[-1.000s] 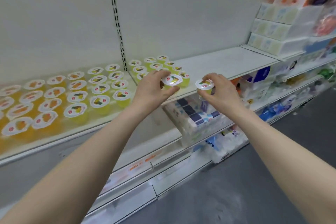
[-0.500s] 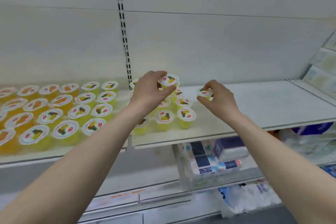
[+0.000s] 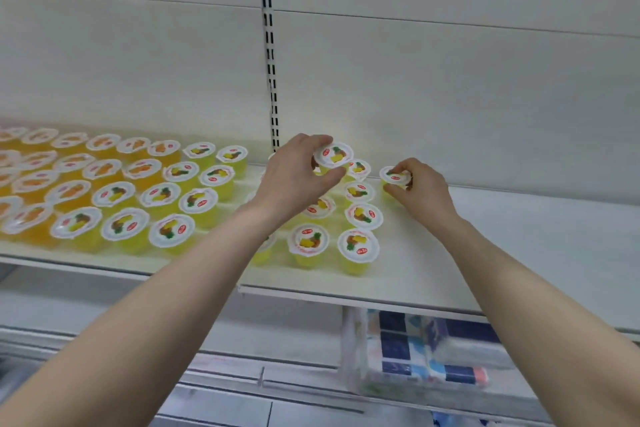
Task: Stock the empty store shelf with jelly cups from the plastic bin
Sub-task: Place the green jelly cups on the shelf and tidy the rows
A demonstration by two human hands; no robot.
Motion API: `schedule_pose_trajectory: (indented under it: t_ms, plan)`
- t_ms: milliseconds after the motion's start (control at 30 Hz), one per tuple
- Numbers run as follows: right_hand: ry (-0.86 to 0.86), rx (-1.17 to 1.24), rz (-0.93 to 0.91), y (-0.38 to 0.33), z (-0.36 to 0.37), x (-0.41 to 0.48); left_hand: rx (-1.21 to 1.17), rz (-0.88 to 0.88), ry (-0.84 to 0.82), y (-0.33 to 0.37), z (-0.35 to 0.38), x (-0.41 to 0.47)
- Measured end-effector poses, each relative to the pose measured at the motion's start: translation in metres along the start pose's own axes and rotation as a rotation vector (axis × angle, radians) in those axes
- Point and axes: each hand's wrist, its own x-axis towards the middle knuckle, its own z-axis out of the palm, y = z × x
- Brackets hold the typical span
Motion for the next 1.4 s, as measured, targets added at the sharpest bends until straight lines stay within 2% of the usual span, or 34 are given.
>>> schedule_pose_trajectory:
  t_ms: [333,533,633,767,900,1200,1400]
  plan:
    - [-0.040,-0.018,-0.055,0.016,-0.003,0.009,-0.017,0.009,-0.035,0.020,0.015,0.007]
    - [-0.079,-0.208,-0.181,0.023,-0.037,0.008,-0.016,0.084,-0.072,0.043,0.039,0.016]
    - [-0.040,-0.278,-0.185,0.029,-0.053,0.004,0.085,0.139,-0.109,0.054,0.058,0.020]
    - [-0.027,-0.336,-0.196,0.036,-0.064,0.000,0.364,0.197,-0.185,0.060,0.083,0.022]
    - [-0.017,-0.353,-0.202,0.040,-0.070,-0.002,0.500,0.189,-0.250,0.058,0.099,0.021]
    - [-0.032,-0.380,-0.217,0.034,-0.072,-0.001,0.573,0.160,-0.302,0.055,0.099,0.021]
    - [-0.034,-0.415,-0.267,0.020,-0.074,-0.002,0.510,0.147,-0.279,0.051,0.080,0.016]
